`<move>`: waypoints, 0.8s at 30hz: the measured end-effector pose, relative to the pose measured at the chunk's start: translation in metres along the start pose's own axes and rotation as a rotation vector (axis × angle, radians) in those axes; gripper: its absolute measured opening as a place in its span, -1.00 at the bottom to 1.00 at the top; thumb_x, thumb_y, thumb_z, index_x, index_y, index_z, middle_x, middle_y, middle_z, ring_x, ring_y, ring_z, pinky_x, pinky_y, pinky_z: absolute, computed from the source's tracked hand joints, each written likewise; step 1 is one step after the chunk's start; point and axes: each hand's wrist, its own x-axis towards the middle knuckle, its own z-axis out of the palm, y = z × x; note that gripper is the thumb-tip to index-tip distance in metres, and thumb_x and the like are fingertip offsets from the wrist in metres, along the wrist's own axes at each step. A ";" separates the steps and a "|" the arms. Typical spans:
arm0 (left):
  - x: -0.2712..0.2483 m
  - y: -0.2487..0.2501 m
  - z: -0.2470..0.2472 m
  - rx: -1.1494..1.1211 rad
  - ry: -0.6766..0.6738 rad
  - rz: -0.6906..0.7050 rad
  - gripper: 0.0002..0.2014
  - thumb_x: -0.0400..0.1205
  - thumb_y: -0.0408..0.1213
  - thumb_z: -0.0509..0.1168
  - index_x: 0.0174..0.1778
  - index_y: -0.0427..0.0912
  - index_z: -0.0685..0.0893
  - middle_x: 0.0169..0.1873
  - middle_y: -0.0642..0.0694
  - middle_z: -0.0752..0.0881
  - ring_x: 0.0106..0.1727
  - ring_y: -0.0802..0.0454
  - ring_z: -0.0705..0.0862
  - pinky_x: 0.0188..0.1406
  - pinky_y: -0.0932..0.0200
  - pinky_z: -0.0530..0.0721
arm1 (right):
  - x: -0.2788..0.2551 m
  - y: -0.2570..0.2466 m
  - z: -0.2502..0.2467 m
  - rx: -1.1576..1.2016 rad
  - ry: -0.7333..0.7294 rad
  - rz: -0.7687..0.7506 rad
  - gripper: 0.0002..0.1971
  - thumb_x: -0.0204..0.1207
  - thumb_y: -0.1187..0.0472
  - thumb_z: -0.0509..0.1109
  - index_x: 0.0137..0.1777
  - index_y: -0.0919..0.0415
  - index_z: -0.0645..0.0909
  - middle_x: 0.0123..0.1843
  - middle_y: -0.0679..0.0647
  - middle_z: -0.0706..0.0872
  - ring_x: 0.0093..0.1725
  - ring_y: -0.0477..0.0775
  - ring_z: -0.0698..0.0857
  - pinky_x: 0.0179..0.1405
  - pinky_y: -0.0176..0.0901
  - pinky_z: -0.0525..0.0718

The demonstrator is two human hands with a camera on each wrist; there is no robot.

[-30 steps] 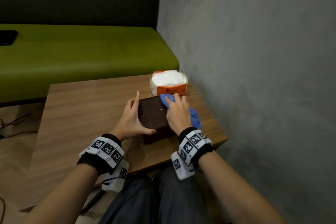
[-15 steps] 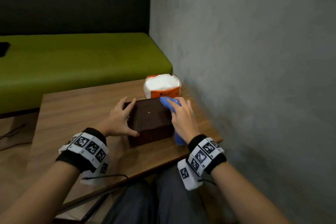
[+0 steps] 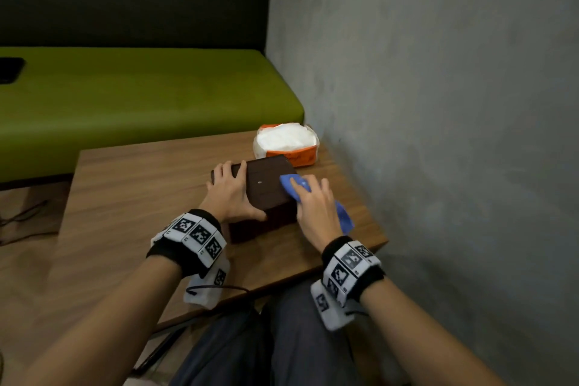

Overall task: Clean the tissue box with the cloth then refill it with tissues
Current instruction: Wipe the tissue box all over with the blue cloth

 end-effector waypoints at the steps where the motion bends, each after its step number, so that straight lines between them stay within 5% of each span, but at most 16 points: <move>1: 0.000 -0.001 -0.001 -0.008 -0.001 0.004 0.22 0.19 0.17 0.53 0.62 -0.21 -0.02 0.56 -0.34 0.10 0.59 -0.31 0.01 0.52 -0.34 0.21 | -0.003 -0.011 0.002 0.017 -0.049 -0.050 -0.49 0.46 0.47 0.18 0.43 0.23 0.42 0.33 0.30 0.52 0.14 0.38 0.48 0.14 0.27 0.54; 4: -0.002 0.000 -0.002 0.007 -0.005 -0.012 0.25 0.16 0.26 0.50 0.62 -0.23 0.00 0.54 -0.35 0.14 0.58 -0.32 0.07 0.51 -0.35 0.21 | -0.019 -0.021 0.003 0.037 -0.108 -0.246 -0.47 0.49 0.43 0.19 0.48 0.18 0.37 0.35 0.26 0.51 0.16 0.32 0.48 0.18 0.17 0.54; 8: -0.025 0.027 -0.005 0.086 -0.074 -0.184 0.23 0.21 0.50 0.26 0.60 -0.27 0.03 0.53 -0.36 0.21 0.54 -0.34 0.22 0.44 -0.47 0.17 | 0.012 0.006 -0.005 0.006 -0.084 -0.100 -0.51 0.49 0.43 0.18 0.44 0.15 0.43 0.33 0.24 0.53 0.19 0.33 0.47 0.24 0.18 0.48; 11: -0.029 0.038 -0.017 0.132 -0.221 -0.195 0.08 0.28 0.53 0.14 0.51 -0.26 0.28 0.51 -0.30 0.34 0.51 -0.31 0.32 0.46 -0.45 0.21 | 0.025 0.003 -0.006 0.137 -0.104 -0.069 -0.60 0.56 0.40 0.18 0.39 0.18 0.50 0.33 0.22 0.53 0.24 0.30 0.45 0.31 0.11 0.42; 15: -0.004 0.027 -0.040 0.118 -0.250 0.079 0.20 0.23 0.28 0.46 0.63 -0.04 -0.12 0.64 -0.13 0.01 0.64 -0.21 -0.01 0.54 -0.41 0.09 | 0.024 -0.005 -0.003 0.174 -0.128 -0.141 -0.62 0.56 0.40 0.20 0.36 0.22 0.52 0.33 0.21 0.54 0.23 0.28 0.46 0.30 0.14 0.45; 17: 0.001 0.016 -0.038 0.078 -0.305 0.165 0.27 0.13 0.34 0.46 0.63 0.02 -0.14 0.66 -0.04 -0.13 0.67 -0.13 -0.18 0.59 -0.39 -0.05 | 0.024 -0.004 -0.003 0.197 -0.123 -0.133 -0.60 0.56 0.41 0.20 0.38 0.20 0.51 0.33 0.21 0.55 0.22 0.29 0.47 0.30 0.14 0.45; 21: 0.000 -0.004 -0.013 -0.041 -0.270 0.190 0.57 -0.36 0.69 0.07 0.63 0.04 -0.13 0.66 0.06 -0.21 0.66 0.02 -0.31 0.61 -0.34 -0.14 | 0.020 -0.014 -0.004 0.022 -0.107 -0.082 -0.55 0.58 0.35 0.15 0.47 0.13 0.39 0.41 0.16 0.48 0.29 0.25 0.43 0.29 0.10 0.47; 24: 0.002 -0.011 -0.005 -0.080 -0.197 0.166 0.61 -0.43 0.75 -0.13 0.63 0.04 -0.14 0.65 0.07 -0.22 0.66 0.05 -0.30 0.62 -0.26 -0.15 | -0.008 -0.026 -0.001 -0.056 -0.108 -0.093 -0.52 0.57 0.36 0.15 0.50 0.11 0.32 0.43 0.15 0.44 0.26 0.24 0.43 0.24 0.07 0.48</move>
